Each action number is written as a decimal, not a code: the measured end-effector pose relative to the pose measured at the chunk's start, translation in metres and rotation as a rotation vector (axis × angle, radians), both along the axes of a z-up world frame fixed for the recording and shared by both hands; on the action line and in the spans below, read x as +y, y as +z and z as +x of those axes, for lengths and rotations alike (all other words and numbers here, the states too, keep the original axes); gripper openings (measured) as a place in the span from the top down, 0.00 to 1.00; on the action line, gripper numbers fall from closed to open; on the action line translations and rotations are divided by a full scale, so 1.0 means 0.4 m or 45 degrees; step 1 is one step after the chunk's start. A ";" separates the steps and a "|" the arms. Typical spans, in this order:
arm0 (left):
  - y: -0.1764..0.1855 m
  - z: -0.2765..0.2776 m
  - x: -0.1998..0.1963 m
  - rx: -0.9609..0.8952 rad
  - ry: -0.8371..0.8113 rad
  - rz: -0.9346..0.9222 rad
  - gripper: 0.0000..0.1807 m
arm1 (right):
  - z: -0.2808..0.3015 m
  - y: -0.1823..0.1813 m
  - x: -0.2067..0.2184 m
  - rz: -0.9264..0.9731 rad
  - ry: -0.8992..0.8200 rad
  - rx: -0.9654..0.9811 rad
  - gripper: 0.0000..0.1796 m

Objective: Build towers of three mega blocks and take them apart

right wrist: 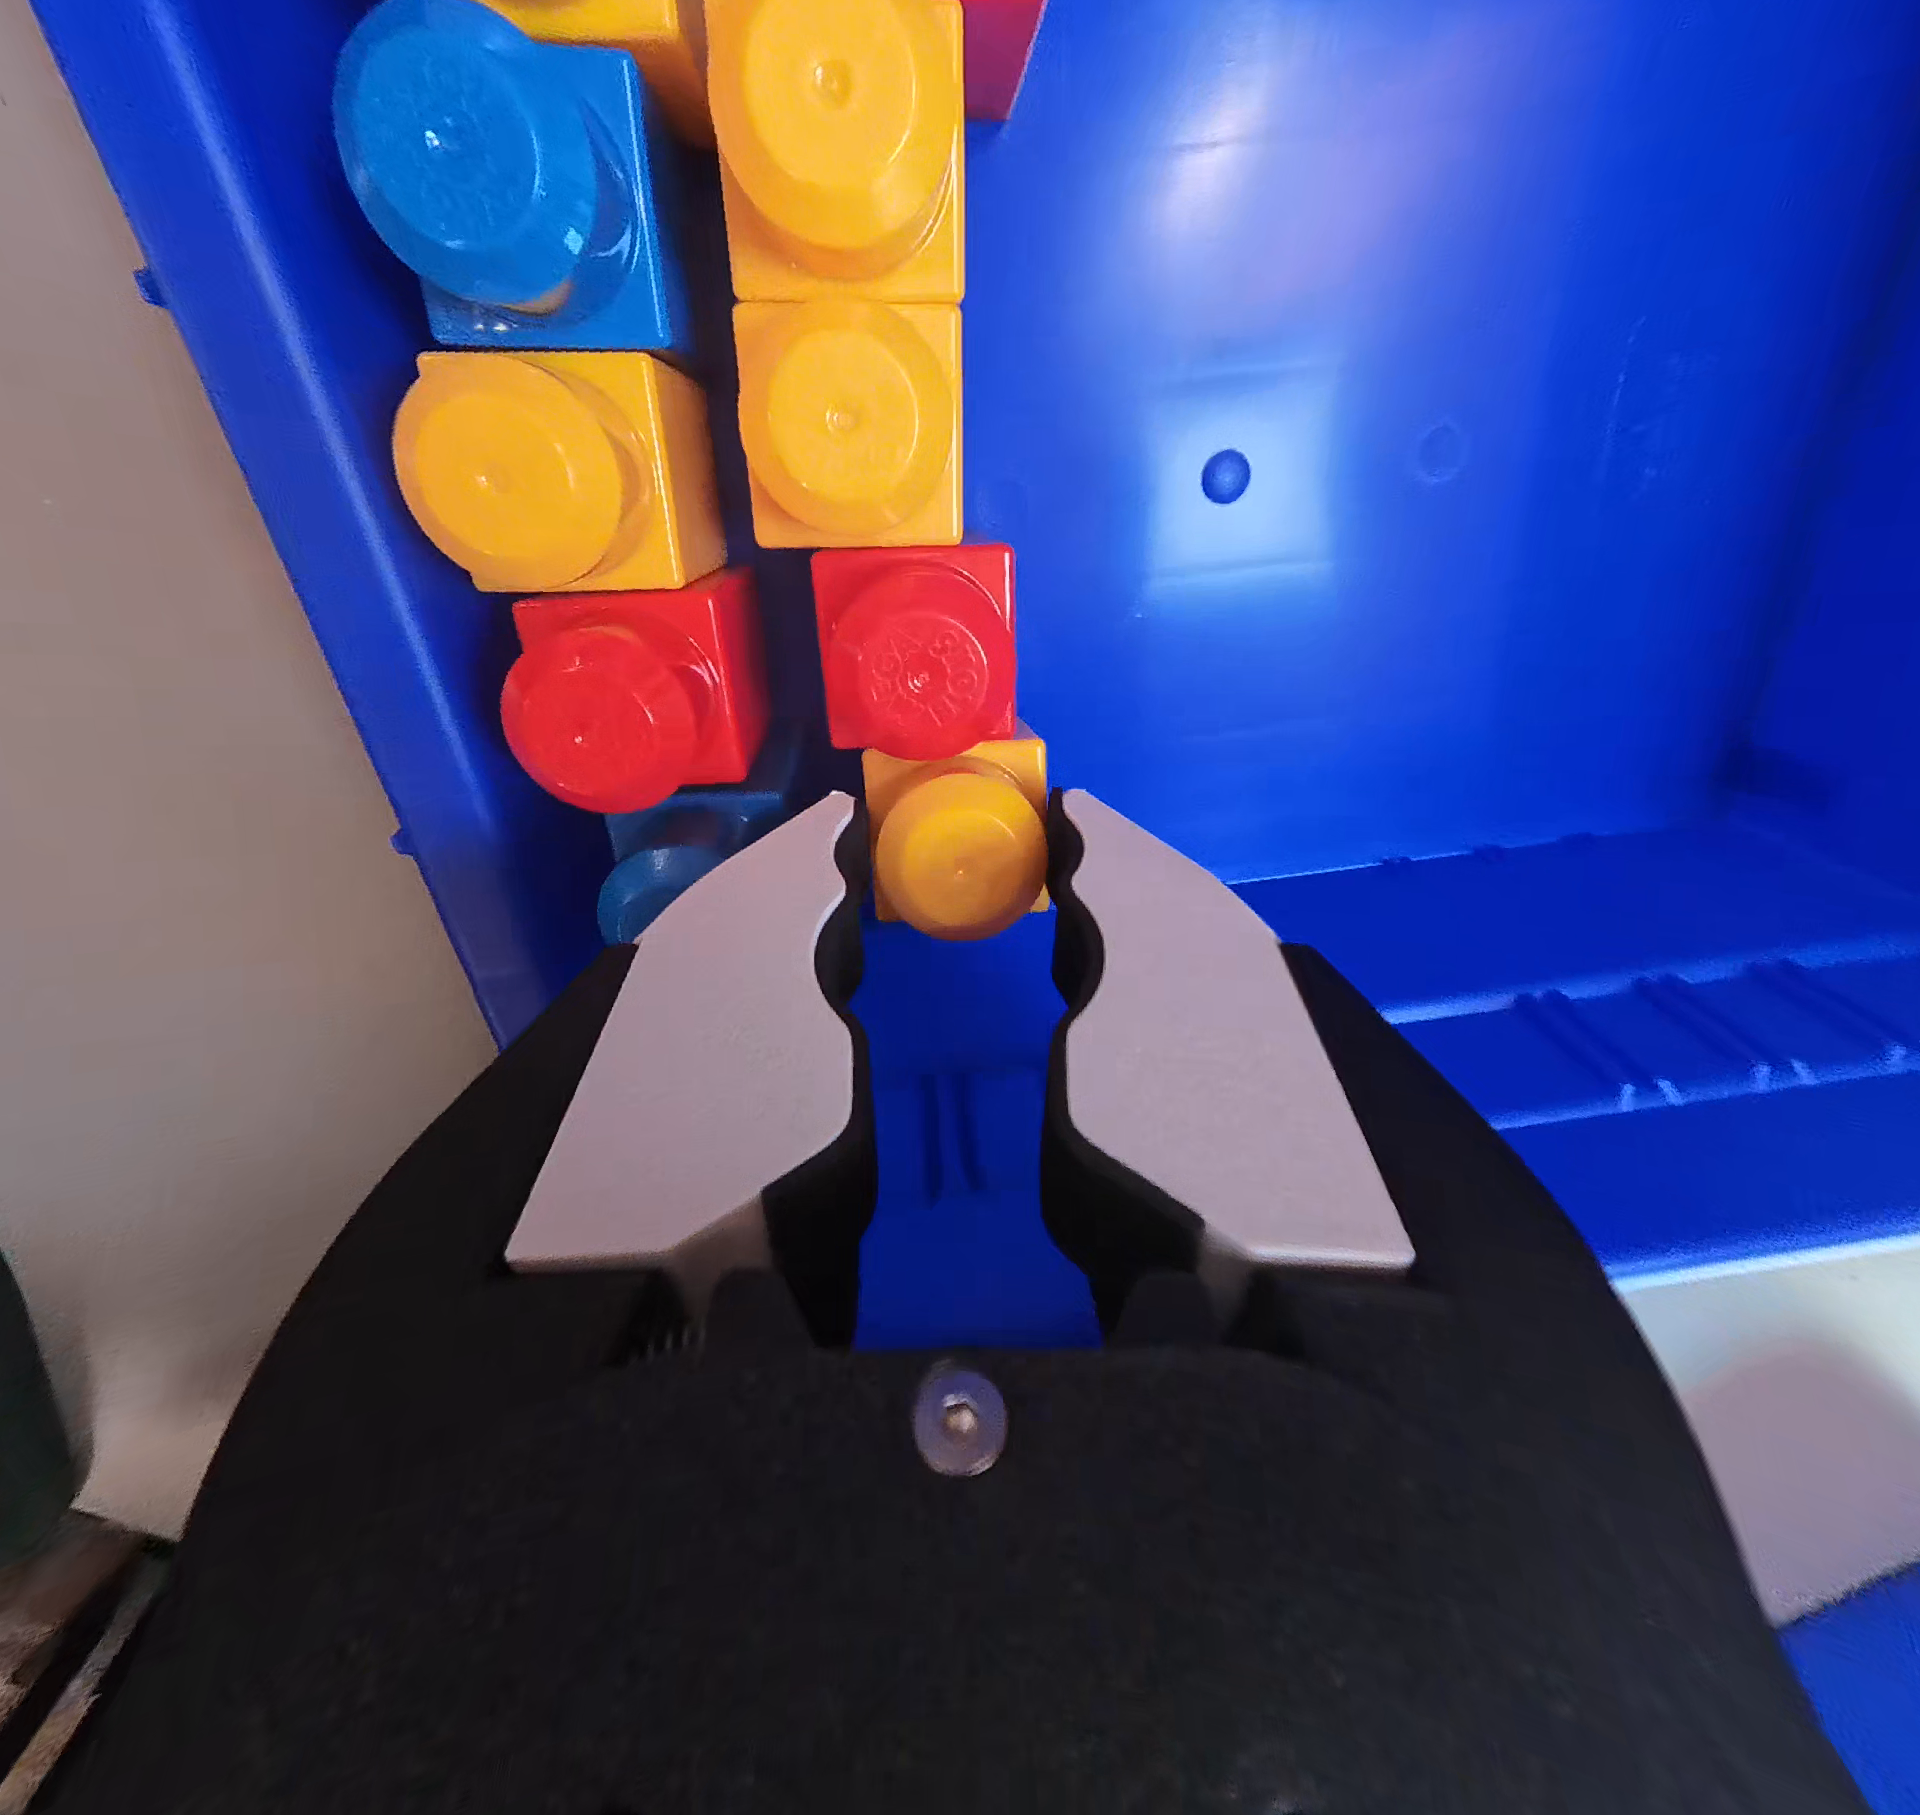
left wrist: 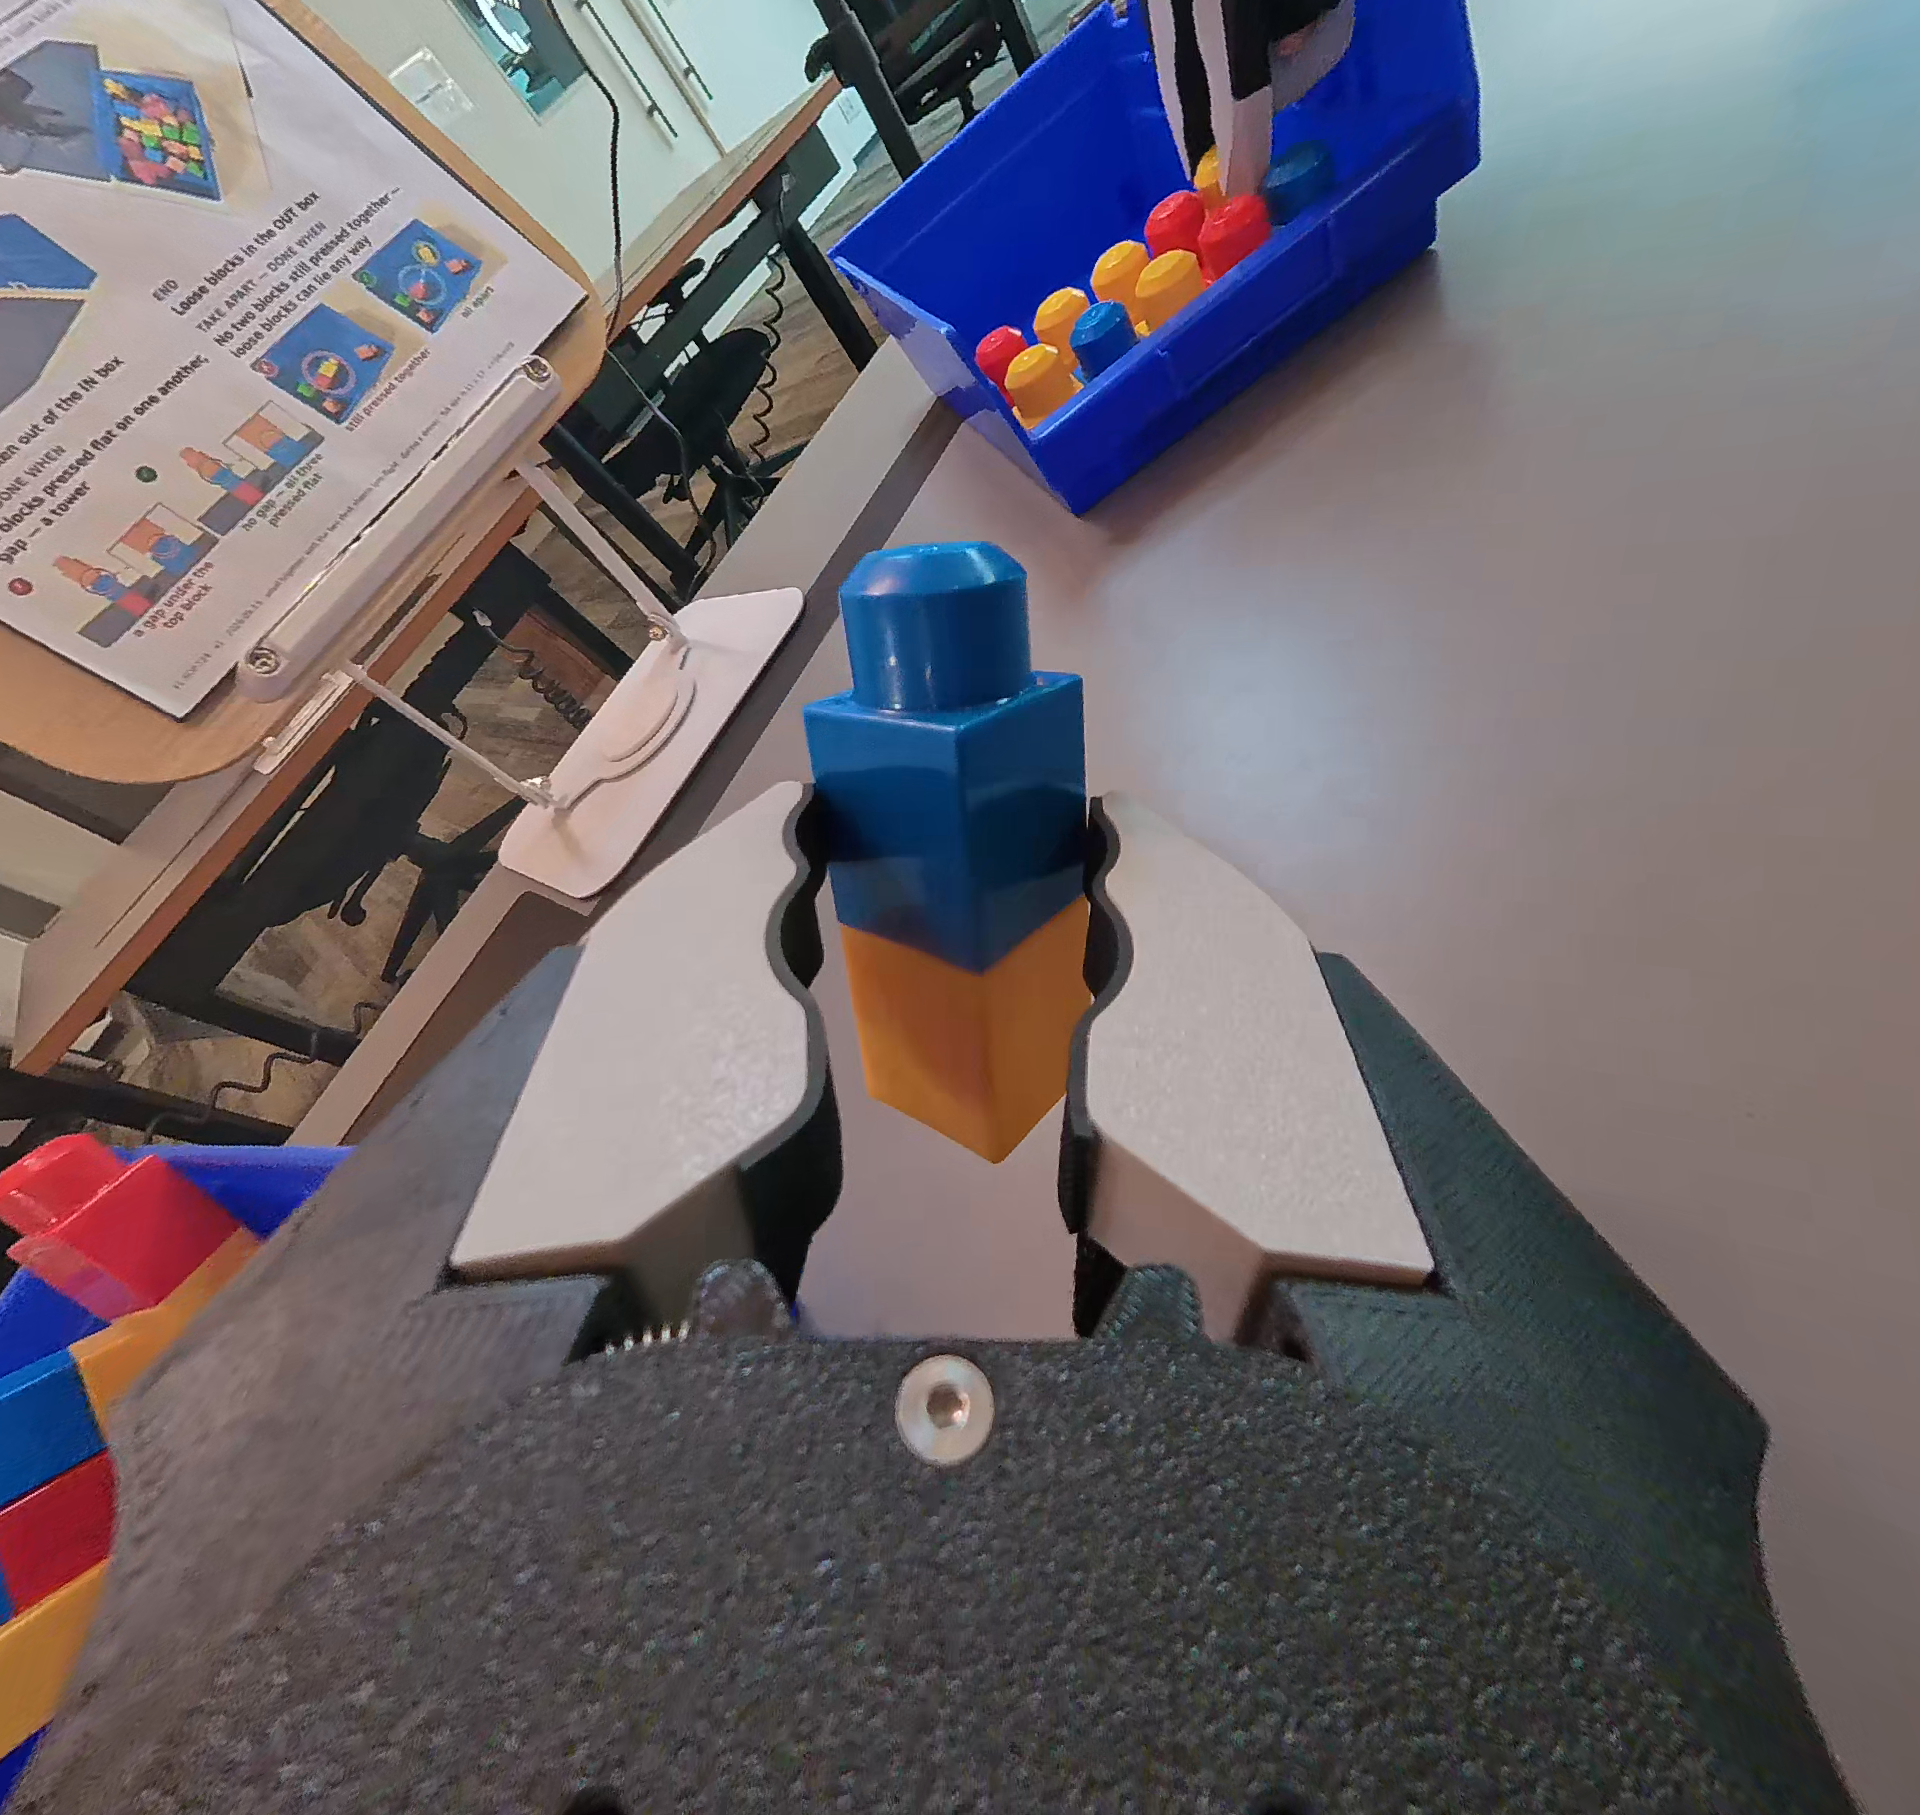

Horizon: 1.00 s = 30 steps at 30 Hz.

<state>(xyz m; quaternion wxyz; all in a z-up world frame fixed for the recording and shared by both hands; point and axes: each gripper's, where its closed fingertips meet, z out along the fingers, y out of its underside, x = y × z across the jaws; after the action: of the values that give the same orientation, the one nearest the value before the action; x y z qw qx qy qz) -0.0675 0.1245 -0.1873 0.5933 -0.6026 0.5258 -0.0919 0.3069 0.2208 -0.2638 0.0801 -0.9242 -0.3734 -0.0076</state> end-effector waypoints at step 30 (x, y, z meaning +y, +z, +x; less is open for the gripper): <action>-0.086 0.110 -0.100 0.165 -0.225 -0.069 0.73 | -0.806 0.227 -0.400 0.617 1.007 0.716 0.83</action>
<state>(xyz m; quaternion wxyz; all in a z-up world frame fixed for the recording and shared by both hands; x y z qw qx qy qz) -0.0236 0.0845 -0.2217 0.5311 -0.5743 0.6116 -0.1187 -0.0155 0.0608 -0.1730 0.3846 -0.6346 -0.6444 0.1847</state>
